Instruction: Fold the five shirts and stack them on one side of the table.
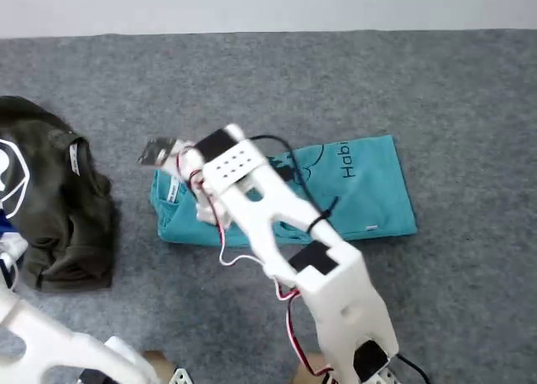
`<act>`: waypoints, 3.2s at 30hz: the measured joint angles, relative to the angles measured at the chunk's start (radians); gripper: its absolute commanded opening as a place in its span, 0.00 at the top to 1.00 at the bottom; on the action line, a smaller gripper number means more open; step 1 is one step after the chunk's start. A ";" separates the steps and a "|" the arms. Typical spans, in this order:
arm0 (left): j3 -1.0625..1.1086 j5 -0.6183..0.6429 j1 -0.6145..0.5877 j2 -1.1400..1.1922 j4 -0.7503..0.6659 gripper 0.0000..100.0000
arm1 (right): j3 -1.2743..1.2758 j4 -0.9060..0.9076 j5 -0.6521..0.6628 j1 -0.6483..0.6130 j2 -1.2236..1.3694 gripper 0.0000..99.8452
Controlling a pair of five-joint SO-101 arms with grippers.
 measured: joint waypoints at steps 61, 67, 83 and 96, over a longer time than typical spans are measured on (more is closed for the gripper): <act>0.000 -0.046 0.000 0.000 0.000 0.99 | -0.020 0.181 -0.121 0.336 -0.149 0.96; 0.000 -0.046 0.000 0.000 0.000 0.99 | -0.020 0.181 -0.282 0.520 -0.149 0.72; 0.000 -0.089 0.000 0.000 0.000 0.99 | -0.020 0.043 -0.390 0.732 -0.040 0.68; 0.000 -0.107 0.000 0.000 0.000 0.99 | -0.020 -0.069 -0.390 0.753 0.127 0.69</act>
